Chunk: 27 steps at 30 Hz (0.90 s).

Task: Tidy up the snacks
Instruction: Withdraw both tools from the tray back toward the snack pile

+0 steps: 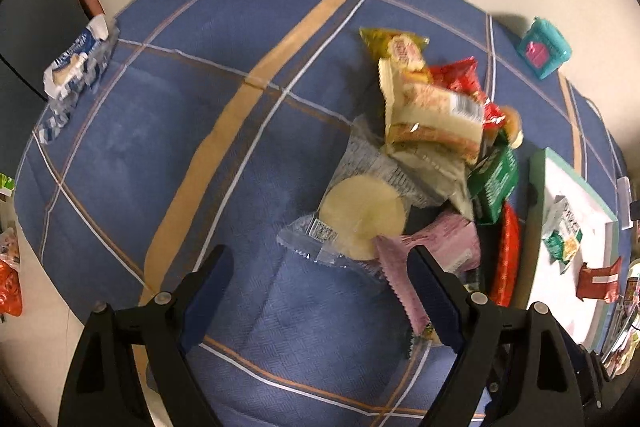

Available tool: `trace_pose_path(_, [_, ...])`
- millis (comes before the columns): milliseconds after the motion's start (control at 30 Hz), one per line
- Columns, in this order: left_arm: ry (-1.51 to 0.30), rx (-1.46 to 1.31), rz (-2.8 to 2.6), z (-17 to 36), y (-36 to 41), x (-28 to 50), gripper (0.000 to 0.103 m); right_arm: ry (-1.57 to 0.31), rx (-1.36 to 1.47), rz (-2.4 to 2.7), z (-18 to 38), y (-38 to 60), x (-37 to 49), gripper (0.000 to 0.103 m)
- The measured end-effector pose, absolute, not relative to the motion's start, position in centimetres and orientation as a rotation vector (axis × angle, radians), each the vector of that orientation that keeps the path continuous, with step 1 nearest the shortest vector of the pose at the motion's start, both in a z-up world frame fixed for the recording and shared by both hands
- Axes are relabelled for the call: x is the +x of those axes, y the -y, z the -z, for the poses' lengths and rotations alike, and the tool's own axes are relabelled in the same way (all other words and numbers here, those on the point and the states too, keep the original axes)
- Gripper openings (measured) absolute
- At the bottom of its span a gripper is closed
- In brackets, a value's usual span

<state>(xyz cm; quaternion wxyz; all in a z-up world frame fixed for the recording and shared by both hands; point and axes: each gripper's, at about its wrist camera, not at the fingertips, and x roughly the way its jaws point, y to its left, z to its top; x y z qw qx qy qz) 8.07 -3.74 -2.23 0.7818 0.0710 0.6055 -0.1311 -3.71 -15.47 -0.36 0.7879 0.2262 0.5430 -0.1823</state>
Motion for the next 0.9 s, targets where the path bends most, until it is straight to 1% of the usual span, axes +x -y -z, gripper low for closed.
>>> trace_pose_path(67, [-1.327, 0.145, 0.282, 2.8, 3.5, 8.4, 0.089, -1.193, 0.487, 0.382, 1.1, 15.1, -3.3, 0.084])
trace_pose_path(200, [-1.329, 0.128, 0.264, 3.0, 2.8, 9.5, 0.089, -1.22, 0.498, 0.355, 2.1, 14.4, -2.6, 0.081])
trace_pose_path(400, [-1.358, 0.098, 0.278, 4.0, 2.3, 10.9, 0.089, -1.251, 0.488, 0.342, 3.3, 13.7, -1.8, 0.072])
trace_pose_path(500, [-1.363, 0.081, 0.304, 4.1, 2.5, 11.5, 0.089, -1.257, 0.485, 0.332, 3.3, 13.3, -1.5, 0.066])
trace_pose_path(900, [-1.345, 0.165, 0.421, 4.9, 6.1, 12.0, 0.089, -1.302, 0.454, 0.304, 4.8, 11.9, 0.5, 0.066])
